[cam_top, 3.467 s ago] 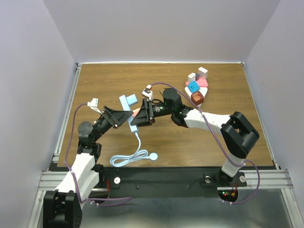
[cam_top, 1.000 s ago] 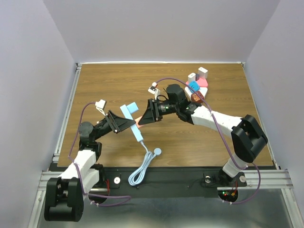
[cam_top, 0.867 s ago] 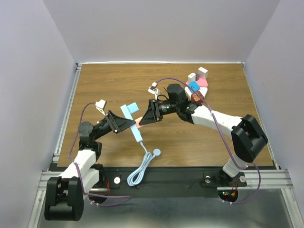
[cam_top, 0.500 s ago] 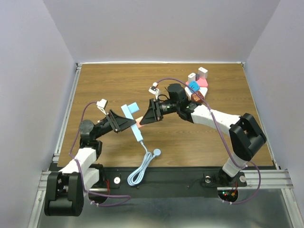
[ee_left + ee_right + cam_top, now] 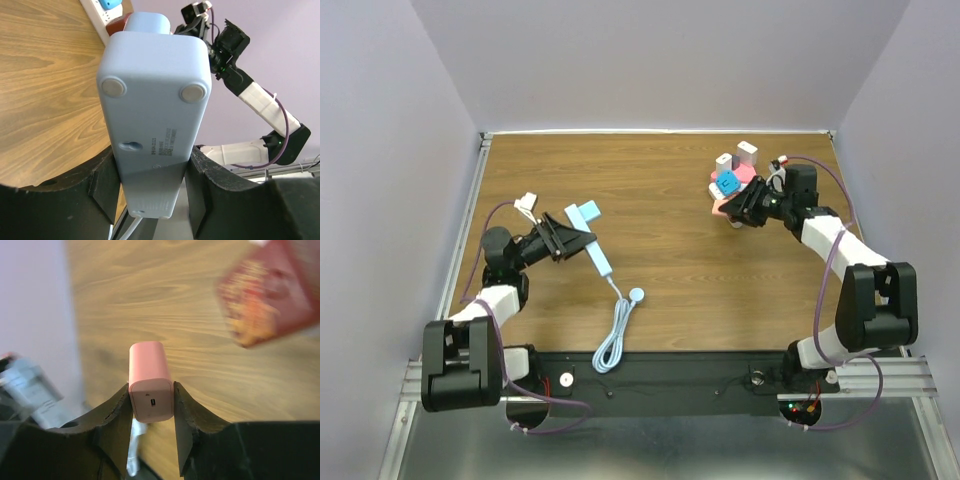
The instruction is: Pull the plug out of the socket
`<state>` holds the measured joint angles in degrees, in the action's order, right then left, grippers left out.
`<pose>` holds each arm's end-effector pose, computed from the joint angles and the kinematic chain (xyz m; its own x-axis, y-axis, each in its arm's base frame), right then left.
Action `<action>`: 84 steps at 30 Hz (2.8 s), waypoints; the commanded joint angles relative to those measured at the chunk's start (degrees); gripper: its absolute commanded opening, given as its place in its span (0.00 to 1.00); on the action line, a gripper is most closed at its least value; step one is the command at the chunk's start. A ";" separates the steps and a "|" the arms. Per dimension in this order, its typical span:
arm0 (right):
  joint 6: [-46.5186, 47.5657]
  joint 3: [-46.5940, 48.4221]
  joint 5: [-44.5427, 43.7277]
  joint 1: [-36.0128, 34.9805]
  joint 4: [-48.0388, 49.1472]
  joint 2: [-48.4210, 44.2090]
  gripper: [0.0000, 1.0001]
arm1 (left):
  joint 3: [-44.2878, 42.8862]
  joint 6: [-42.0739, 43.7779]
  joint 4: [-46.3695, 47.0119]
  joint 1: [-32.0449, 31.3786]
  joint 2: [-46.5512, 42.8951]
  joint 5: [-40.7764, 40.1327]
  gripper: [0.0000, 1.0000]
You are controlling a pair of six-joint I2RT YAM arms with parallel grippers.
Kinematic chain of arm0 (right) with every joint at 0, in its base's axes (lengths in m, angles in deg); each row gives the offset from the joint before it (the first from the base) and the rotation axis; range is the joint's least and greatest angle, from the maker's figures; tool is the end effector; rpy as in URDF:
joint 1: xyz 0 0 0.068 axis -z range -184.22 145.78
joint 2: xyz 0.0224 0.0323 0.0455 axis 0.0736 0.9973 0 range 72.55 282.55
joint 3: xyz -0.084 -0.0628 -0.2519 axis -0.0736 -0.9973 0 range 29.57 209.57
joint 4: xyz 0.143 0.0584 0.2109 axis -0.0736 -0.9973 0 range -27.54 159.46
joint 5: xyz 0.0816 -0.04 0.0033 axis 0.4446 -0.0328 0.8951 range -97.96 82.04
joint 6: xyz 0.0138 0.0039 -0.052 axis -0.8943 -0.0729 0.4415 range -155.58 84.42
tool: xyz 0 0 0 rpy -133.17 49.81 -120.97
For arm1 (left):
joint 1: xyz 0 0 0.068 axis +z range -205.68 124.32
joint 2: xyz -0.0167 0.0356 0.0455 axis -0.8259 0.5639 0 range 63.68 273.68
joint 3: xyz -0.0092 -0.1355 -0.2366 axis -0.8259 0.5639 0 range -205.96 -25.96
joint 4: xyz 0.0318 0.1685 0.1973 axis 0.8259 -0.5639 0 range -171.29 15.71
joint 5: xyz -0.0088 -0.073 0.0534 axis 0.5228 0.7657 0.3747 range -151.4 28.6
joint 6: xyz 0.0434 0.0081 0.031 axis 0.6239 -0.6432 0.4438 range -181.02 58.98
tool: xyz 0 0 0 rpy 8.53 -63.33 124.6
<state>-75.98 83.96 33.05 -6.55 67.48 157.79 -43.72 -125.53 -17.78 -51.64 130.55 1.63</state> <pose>0.3227 0.0364 0.2478 -0.7895 0.4573 -0.4094 -0.0919 0.5714 0.8155 0.2131 -0.0169 0.2219 -0.7118 -0.4606 -0.5304 0.4816 0.2296 -0.8458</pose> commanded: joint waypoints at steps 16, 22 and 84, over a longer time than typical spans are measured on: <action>6.74 1.69 -43.57 -1.19 -32.48 -0.77 0.00 | -19.15 0.79 4.48 -3.24 23.30 10.01 0.00; 3.58 1.42 -48.91 -1.19 -31.77 0.99 0.00 | -21.09 1.05 4.75 -6.31 27.43 11.68 0.00; 10.87 8.46 15.85 -19.39 -4.35 3.98 0.00 | -21.37 -22.80 40.44 -20.14 35.76 14.50 0.00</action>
<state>-66.89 94.58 50.28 -26.55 61.60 164.32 -67.96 -129.67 -5.80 -77.06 163.66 17.82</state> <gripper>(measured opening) 0.391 0.571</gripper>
